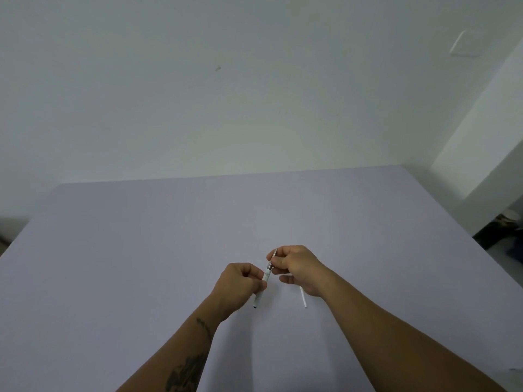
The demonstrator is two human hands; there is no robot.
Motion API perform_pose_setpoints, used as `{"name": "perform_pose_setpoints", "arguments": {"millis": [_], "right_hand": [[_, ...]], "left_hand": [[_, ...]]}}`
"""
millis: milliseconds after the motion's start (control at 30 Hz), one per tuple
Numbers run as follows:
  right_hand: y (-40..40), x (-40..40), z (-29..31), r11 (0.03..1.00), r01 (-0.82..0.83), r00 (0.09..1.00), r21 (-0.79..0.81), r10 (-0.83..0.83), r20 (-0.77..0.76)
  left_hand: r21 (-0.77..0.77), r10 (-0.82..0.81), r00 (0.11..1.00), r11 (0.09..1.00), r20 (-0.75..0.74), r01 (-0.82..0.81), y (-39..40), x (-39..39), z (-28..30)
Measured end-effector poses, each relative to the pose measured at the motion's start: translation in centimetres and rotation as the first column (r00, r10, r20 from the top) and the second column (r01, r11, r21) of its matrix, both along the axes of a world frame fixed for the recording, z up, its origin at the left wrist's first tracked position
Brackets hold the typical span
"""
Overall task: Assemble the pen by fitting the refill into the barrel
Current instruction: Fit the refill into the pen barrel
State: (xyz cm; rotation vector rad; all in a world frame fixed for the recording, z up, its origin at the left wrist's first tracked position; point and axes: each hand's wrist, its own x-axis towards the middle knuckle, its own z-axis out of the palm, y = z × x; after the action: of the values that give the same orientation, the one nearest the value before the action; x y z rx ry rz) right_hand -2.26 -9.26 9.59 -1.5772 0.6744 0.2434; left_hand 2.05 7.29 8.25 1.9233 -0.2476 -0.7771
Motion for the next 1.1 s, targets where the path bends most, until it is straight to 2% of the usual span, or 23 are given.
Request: {"name": "perform_pose_setpoints", "arguments": {"millis": [133,467,800,1100], "right_hand": [[0.1,0.0,0.0,0.999,0.022,1.000,0.049,-0.022,0.009],[0.2,0.0,-0.1,0.999,0.043,0.999,0.005,-0.043,0.002],[0.4,-0.1,-0.3,0.997,0.039,0.999,0.068,-0.037,-0.020],[0.4,-0.1,-0.3,0.999,0.037,0.999,0.000,-0.037,-0.022]], "left_hand": [[0.003,-0.001,1.000,1.000,0.009,0.001,-0.1,0.1,-0.1],[0.006,-0.003,1.000,1.000,0.008,0.002,0.0,0.3,-0.5],[0.016,-0.007,1.000,1.000,0.017,0.007,0.2,0.4,-0.8],[0.014,-0.014,1.000,1.000,0.012,0.014,0.2,0.6,-1.2]]}}
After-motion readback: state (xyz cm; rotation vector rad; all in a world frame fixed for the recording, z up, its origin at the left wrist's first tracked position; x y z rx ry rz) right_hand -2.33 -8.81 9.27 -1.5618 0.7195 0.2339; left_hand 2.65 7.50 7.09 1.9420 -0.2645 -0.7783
